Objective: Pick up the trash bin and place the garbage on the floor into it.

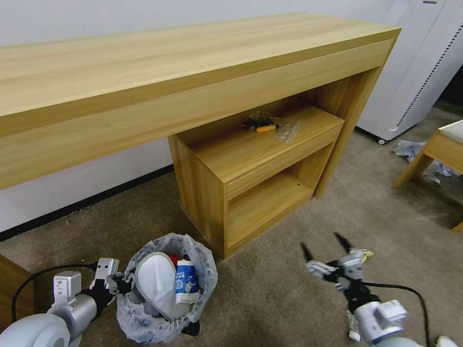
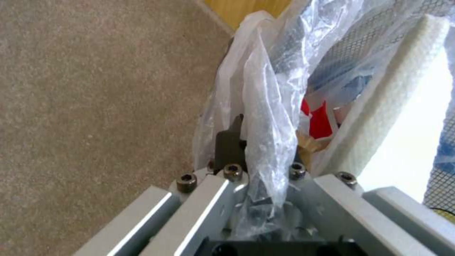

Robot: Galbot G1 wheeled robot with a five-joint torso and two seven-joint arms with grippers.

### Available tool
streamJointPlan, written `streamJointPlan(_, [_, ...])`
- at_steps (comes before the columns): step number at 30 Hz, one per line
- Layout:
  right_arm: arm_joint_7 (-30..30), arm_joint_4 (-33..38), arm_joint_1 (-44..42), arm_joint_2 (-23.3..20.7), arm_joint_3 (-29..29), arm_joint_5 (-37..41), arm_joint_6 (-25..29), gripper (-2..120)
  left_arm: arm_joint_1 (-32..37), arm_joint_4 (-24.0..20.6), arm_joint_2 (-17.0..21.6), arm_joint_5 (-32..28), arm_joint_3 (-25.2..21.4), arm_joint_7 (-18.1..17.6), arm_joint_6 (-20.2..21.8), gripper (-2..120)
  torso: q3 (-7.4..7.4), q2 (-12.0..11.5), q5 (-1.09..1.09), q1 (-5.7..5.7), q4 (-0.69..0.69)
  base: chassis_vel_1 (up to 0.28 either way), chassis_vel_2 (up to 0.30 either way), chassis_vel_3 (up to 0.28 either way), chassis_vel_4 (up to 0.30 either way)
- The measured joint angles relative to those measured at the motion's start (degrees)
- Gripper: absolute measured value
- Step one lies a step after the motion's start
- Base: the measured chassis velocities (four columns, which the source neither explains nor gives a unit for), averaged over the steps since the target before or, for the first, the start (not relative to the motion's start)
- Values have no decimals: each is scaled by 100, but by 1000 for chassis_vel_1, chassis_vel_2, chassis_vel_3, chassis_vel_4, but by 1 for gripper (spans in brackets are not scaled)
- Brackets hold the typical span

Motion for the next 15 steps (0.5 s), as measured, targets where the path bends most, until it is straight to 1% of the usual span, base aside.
streamJointPlan(1, [0, 0, 0, 0, 0, 0, 0, 100, 0, 0, 0, 0, 0, 0, 0, 0, 0, 0, 0, 0, 0, 0, 0, 0, 0])
streamJointPlan(2, [-13, -14, -86, 158, 288, 90, 43, 100, 1, 1, 1, 14, 1, 27, 0, 0, 0, 0, 0, 0, -1, 0, 0, 0, 0])
streamJointPlan(6, [-37, -34, -120, 226, 421, 128, 85, 100, 0, 2, 3, 16, 2, 43, 0, 0, 0, 0, 0, 0, -1, 0, 0, 0, 0])
streamJointPlan(8, [-78, -86, -172, 324, 633, 174, 179, 100, -2, 8, 10, 20, 2, 57, 0, 0, 1, 0, 0, 0, -1, 0, 0, 0, 0])
streamJointPlan(10, [-99, -103, -183, 345, 687, 182, 210, 100, -2, 11, 12, 24, 2, 64, 0, 0, 1, 0, 0, 0, -1, 0, 0, 0, 0])
streamJointPlan(11, [-150, -147, -222, 398, 832, 201, 298, 100, -2, 30, 14, 51, 1, 103, 0, 0, 1, 0, 1, 0, 0, 0, 0, 0, 0])
streamJointPlan(15, [-176, -161, -255, 445, 925, 229, 349, 100, 3, 55, 14, 95, 0, 165, 0, 0, 1, 0, 0, 0, 0, 0, 0, 0, 0])
